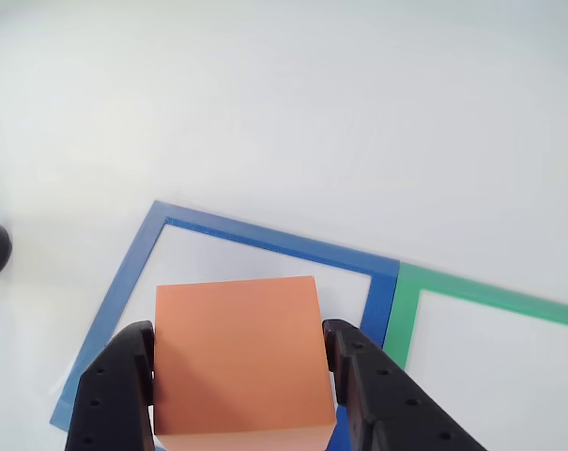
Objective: Tower of hanoi
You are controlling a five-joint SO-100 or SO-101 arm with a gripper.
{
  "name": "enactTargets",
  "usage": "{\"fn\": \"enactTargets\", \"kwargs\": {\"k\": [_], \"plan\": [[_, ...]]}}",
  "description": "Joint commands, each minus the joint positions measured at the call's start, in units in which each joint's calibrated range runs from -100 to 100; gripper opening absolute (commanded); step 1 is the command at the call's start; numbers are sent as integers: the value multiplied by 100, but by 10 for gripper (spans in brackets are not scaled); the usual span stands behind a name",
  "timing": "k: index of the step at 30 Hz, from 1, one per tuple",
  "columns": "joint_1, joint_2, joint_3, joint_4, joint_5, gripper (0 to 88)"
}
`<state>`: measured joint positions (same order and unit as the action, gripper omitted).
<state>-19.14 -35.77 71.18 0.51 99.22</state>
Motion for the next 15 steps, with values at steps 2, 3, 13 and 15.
{"fn": "enactTargets", "kwargs": {"k": [2, 3, 13, 15], "plan": [[-102, 580, 92, -1221, 78, 92], [-118, 740, 92, -1407, 78, 92], [-232, 1982, -26, -2743, 78, 94], [-224, 2191, -90, -2905, 78, 93]]}}
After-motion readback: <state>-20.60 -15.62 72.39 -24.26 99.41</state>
